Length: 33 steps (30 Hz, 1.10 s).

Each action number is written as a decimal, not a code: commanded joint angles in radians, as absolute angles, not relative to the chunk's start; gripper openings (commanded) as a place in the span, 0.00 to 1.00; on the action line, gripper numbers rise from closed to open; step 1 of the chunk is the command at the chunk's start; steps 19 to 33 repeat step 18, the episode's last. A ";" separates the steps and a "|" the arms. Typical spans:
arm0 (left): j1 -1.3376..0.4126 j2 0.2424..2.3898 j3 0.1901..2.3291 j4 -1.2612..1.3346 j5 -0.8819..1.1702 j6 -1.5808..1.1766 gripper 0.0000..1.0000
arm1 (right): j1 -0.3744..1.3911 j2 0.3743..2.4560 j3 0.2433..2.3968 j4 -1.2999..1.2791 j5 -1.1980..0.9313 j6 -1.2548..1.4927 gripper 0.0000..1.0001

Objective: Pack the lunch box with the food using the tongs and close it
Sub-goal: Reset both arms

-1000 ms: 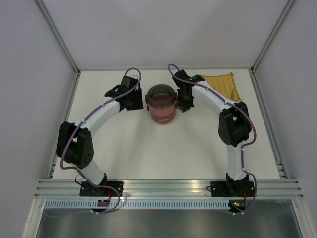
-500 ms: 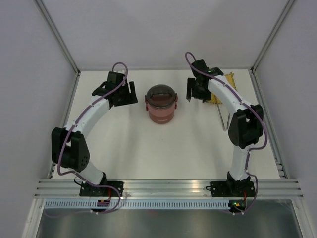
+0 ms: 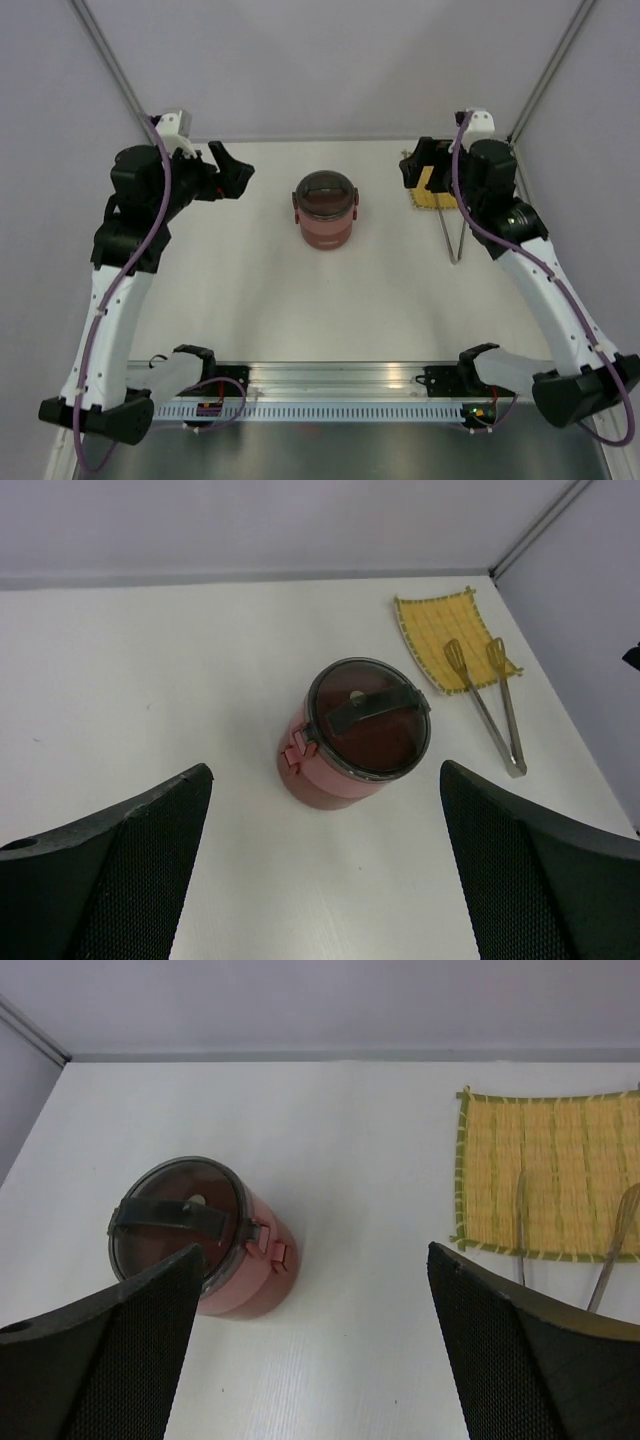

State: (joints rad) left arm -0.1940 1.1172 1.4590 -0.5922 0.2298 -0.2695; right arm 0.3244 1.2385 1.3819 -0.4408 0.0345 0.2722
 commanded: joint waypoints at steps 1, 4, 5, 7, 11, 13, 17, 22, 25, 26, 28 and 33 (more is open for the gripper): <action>-0.192 1.014 1.346 -0.597 0.229 -0.255 1.00 | 0.324 1.091 1.209 -0.209 0.005 0.288 0.98; -0.193 0.898 1.215 -0.591 0.144 -0.274 1.00 | 0.324 0.947 1.053 -0.118 0.043 0.317 0.98; -0.192 0.829 1.154 -0.588 0.127 -0.282 1.00 | 0.324 0.886 0.985 -0.107 0.049 0.322 0.98; -0.193 0.758 1.093 -0.572 0.101 -0.296 1.00 | 0.324 0.835 0.933 -0.098 0.054 0.337 0.98; -0.193 0.612 0.973 -0.549 0.100 -0.310 1.00 | 0.324 0.738 0.847 -0.121 0.057 0.376 0.98; -0.193 0.559 0.953 -0.551 0.086 -0.310 1.00 | 0.324 0.716 0.831 -0.136 0.060 0.385 0.98; -0.192 0.526 0.930 -0.551 0.089 -0.310 1.00 | 0.325 0.673 0.822 -0.175 0.066 0.376 0.98; -0.193 0.528 0.930 -0.551 0.087 -0.311 1.00 | 0.324 0.669 0.824 -0.184 0.072 0.373 0.98; -0.193 0.528 0.930 -0.551 0.087 -0.311 1.00 | 0.324 0.669 0.824 -0.184 0.072 0.373 0.98; -0.193 0.528 0.930 -0.551 0.087 -0.311 1.00 | 0.324 0.669 0.824 -0.184 0.072 0.373 0.98; -0.193 0.528 0.930 -0.551 0.087 -0.311 1.00 | 0.324 0.669 0.824 -0.184 0.072 0.373 0.98; -0.193 0.528 0.930 -0.551 0.087 -0.311 1.00 | 0.324 0.669 0.824 -0.184 0.072 0.373 0.98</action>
